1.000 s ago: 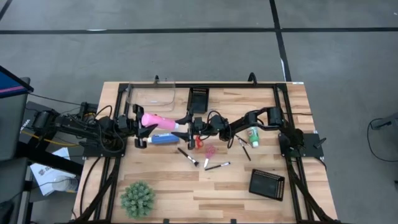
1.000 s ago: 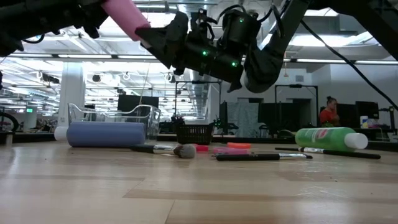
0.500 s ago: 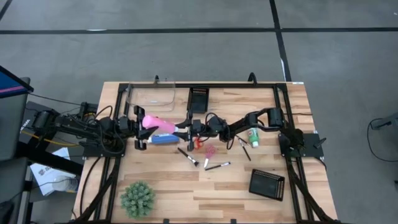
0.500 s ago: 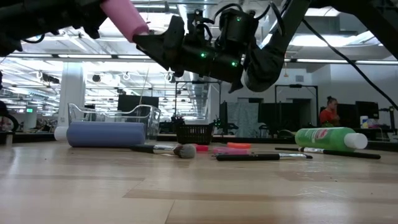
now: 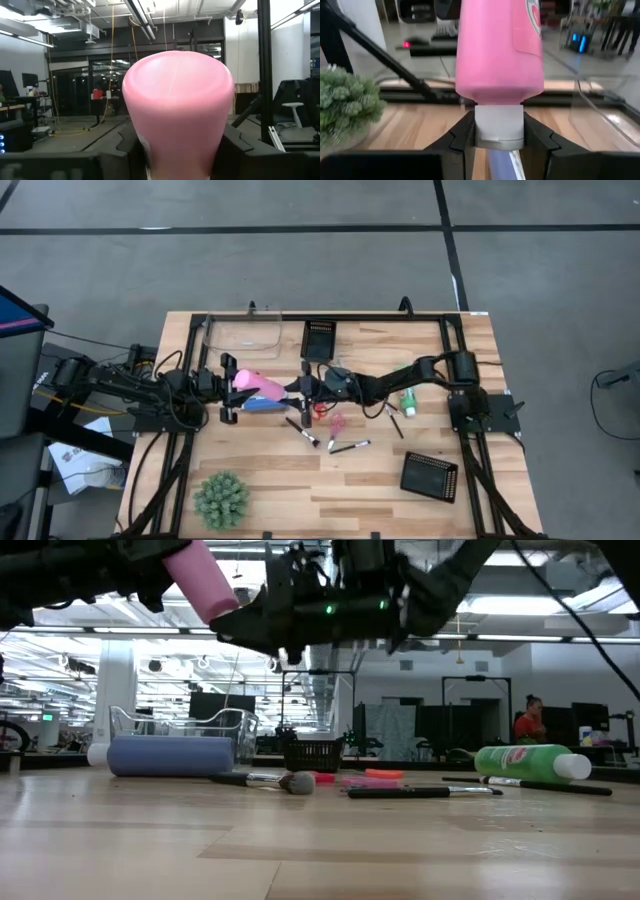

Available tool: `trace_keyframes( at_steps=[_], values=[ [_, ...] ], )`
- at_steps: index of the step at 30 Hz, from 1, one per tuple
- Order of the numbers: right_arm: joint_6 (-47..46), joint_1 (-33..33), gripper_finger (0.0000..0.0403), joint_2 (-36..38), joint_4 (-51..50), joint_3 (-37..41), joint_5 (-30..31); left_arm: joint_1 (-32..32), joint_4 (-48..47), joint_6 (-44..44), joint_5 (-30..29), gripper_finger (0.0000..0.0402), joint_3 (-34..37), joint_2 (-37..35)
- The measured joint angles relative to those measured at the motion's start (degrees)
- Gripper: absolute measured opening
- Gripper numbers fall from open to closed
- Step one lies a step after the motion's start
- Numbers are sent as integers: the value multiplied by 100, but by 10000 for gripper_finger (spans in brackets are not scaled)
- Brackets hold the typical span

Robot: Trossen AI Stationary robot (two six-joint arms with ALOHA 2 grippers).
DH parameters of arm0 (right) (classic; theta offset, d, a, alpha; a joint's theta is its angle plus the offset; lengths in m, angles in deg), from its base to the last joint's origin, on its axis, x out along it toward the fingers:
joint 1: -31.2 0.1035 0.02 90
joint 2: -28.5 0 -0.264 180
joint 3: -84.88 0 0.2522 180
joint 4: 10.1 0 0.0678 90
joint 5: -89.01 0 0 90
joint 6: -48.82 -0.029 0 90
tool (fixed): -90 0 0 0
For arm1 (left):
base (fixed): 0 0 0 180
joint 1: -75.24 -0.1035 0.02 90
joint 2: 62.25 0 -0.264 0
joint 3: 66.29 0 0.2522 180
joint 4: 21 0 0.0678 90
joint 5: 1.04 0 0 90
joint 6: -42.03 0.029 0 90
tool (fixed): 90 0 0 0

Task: Pick & Place Paint Supplies
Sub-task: Put the pink paint bottle into the transparent bin

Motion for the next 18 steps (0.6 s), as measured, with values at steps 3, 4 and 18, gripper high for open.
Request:
trace_keyframes(
  at_steps=[3,4,18],
  values=[
    [0,15,103,406,-1049,-11,24,0,-80,-39,-21,151,0,15],
    [-7,29,103,538,-1378,-11,71,0,-113,-47,-24,152,0,17],
    [-372,48,102,1572,-4028,-296,86,-9,-605,-451,53,156,-37,449]
  ],
)
